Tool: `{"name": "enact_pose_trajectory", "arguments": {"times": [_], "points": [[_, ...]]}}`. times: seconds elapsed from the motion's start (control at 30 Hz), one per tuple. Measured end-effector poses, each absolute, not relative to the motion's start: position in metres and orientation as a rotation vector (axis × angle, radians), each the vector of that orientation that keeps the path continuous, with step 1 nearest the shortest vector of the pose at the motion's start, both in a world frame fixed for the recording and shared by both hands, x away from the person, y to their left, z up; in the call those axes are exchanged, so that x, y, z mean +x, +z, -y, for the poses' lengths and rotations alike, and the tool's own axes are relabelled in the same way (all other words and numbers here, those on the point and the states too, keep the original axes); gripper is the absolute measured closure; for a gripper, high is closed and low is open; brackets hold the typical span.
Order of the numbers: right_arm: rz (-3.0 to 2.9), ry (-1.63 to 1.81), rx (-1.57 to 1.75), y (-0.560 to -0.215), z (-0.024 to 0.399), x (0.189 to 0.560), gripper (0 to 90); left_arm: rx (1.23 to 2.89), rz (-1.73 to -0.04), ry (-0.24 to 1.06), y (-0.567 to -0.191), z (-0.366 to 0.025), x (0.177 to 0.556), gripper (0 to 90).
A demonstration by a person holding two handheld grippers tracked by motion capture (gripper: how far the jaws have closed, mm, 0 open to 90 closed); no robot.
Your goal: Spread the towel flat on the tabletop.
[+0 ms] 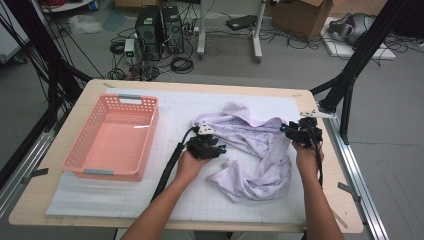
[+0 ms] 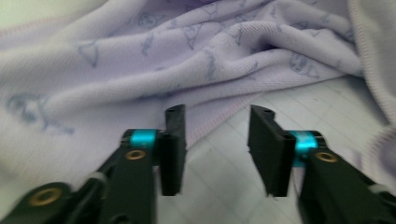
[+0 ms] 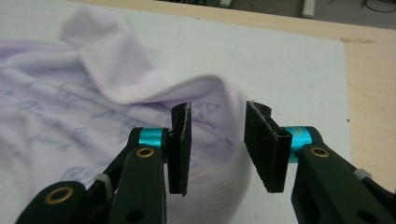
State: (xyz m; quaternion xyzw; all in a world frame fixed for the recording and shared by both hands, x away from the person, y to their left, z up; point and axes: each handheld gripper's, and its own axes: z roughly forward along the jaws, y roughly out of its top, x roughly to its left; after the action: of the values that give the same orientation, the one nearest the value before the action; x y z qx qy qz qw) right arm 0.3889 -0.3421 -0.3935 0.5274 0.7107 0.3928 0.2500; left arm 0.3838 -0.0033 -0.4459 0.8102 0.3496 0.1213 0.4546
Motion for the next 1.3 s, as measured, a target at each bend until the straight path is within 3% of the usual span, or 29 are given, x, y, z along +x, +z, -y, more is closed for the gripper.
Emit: {"name": "enact_pose_trajectory", "arguments": {"times": [0.13, 0.23, 0.33, 0.4, 0.43, 0.47, 0.53, 0.63, 1.0, 1.17, 1.2, 1.27, 1.3], "points": [[-1.961, 1.127, 1.351, -0.385, 0.340, 0.368, 60.6, 2.046, -0.878, 0.278, -0.450, 0.022, 0.392, 52.6], [-2.004, 1.164, 1.332, -0.387, 0.340, 0.354, 58.6, 2.082, -0.858, 0.331, -0.448, 0.034, 0.392, 50.9], [-2.059, 1.181, 1.315, -0.393, 0.338, 0.341, 57.4, 2.101, -0.840, 0.407, -0.450, 0.040, 0.391, 55.0], [-2.085, 1.187, 1.299, -0.398, 0.335, 0.335, 57.1, 2.116, -0.810, 0.438, -0.450, 0.042, 0.390, 62.0], [-2.093, 1.191, 1.293, -0.399, 0.334, 0.333, 57.1, 2.128, -0.798, 0.453, -0.449, 0.042, 0.390, 70.2], [-2.098, 1.198, 1.291, -0.401, 0.333, 0.331, 57.1, 2.134, -0.797, 0.465, -0.449, 0.040, 0.391, 87.1], [-2.105, 1.203, 1.286, -0.403, 0.331, 0.331, 57.0, 2.098, -0.862, 0.394, -0.448, 0.031, 0.396, 87.4], [-2.116, 1.205, 1.282, -0.405, 0.328, 0.332, 56.9, 2.073, -0.922, 0.389, -0.445, 0.013, 0.402, 87.9], [-2.196, 1.256, 1.203, -0.403, 0.303, 0.332, 58.5, 1.822, -1.147, 0.516, -0.423, -0.064, 0.417, 87.9], [-2.260, 1.312, 1.138, -0.403, 0.273, 0.335, 58.8, 1.831, -1.137, 0.500, -0.427, -0.067, 0.415, 87.1], [-2.269, 1.320, 1.123, -0.401, 0.268, 0.335, 58.8, 1.829, -1.126, 0.484, -0.428, -0.066, 0.414, 85.4], [-2.290, 1.309, 1.083, -0.400, 0.257, 0.334, 59.5, 1.814, -1.118, 0.469, -0.431, -0.064, 0.411, 67.6], [-2.306, 1.298, 1.072, -0.400, 0.253, 0.334, 61.1, 1.814, -1.102, 0.460, -0.433, -0.063, 0.409, 62.7]]}}
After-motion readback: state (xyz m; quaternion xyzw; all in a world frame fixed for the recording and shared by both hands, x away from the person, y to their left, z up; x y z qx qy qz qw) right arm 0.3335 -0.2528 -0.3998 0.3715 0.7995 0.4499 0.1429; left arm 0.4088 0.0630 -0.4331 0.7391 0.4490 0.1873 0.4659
